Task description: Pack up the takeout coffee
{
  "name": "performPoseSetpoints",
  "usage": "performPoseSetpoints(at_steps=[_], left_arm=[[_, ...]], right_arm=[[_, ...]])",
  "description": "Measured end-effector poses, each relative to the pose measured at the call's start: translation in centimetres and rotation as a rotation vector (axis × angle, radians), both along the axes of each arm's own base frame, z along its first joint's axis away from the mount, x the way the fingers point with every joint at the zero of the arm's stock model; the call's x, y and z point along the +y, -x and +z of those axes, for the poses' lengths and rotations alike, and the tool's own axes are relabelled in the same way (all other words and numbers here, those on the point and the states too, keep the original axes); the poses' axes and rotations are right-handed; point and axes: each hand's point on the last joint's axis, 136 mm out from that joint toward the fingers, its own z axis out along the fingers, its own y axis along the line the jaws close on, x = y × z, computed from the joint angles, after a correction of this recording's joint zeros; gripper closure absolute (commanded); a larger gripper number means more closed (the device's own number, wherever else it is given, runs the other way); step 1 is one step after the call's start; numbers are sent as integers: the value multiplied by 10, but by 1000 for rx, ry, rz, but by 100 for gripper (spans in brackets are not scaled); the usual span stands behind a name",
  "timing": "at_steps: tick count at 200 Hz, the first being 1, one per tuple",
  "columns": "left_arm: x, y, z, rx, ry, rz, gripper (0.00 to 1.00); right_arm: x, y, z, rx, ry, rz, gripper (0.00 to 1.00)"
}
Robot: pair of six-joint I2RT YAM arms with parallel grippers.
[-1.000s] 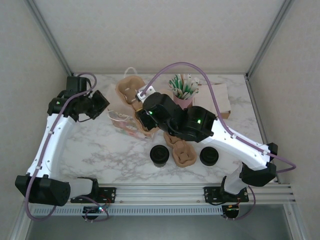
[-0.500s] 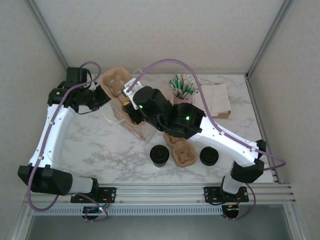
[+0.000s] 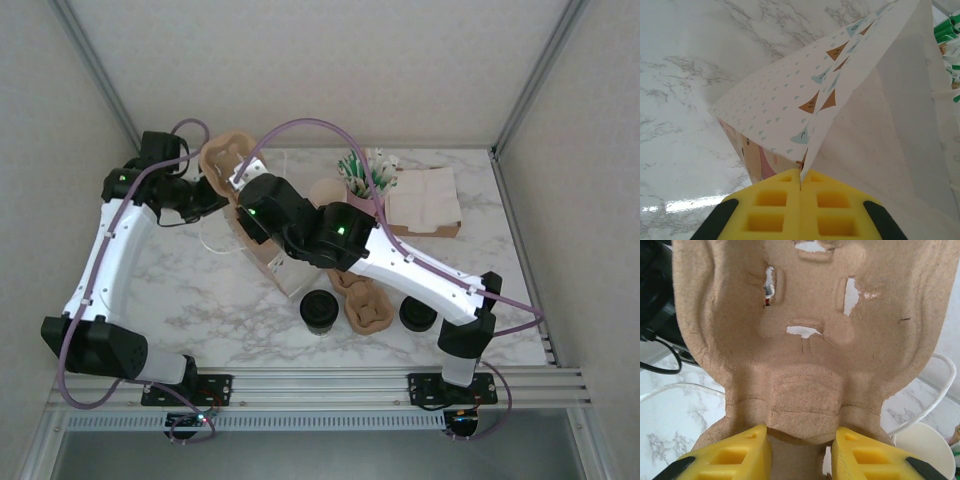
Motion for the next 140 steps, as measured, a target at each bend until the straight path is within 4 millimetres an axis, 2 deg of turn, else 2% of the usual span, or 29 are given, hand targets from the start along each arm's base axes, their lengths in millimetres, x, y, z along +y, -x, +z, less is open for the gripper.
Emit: performPoseSetpoints(at_steps=[22,34,65,99,111,140], left_arm=[[0,0,-1,2,-2,-3,72],[-1,0,0,1,1,-5,66],[0,0,3,-3,4,8,36],[16,7,18,-65,-54,71,27],[27,12,28,-107,-93,119,24],[56,28,56,-214,-160,245,23]], right_arm=[[-3,-2,-2,6,2,-19,67],[-4,-2,-3,11,2,-26,67],[-7,-3,-4,12,4,-44,67],[-7,-3,-4,12,5,-44,67],[-7,-4,-4,11,9,-43,67],[-8,-7,-10,27,32,-15,67]])
